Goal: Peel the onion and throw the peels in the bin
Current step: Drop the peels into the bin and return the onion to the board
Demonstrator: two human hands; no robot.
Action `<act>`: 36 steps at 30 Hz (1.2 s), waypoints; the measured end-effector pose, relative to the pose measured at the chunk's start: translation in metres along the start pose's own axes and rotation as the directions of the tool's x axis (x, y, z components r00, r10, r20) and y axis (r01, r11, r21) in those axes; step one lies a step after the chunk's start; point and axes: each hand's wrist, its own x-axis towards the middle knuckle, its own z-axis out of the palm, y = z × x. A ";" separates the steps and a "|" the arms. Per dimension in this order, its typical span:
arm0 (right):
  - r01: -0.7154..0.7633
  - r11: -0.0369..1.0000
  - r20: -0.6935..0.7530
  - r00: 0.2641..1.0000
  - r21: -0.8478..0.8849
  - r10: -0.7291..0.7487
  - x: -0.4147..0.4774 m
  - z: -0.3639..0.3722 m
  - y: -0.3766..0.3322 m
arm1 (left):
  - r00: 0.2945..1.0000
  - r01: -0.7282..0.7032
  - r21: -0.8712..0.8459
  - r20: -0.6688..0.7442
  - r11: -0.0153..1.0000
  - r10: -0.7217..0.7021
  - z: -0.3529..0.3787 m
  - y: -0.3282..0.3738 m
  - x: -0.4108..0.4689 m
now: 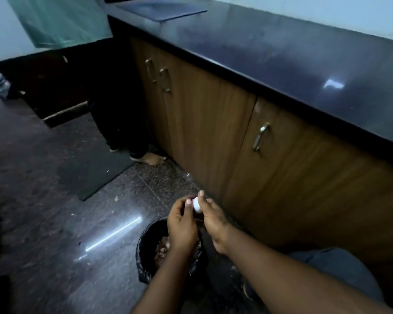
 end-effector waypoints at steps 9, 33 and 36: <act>0.431 0.900 -0.292 0.854 -0.067 -0.431 -0.082 -0.142 -0.086 | 0.905 -0.278 -0.015 0.330 0.961 0.267 0.126 0.066 -0.065; 0.408 0.710 -0.566 0.429 -0.574 -0.704 -0.287 -0.538 -0.166 | 0.189 -0.869 0.010 0.931 0.494 0.313 0.489 0.141 -0.243; 0.399 0.699 -0.559 0.421 -0.593 -0.714 -0.280 -0.542 -0.164 | 0.213 -0.876 0.036 0.924 0.481 0.319 0.494 0.136 -0.241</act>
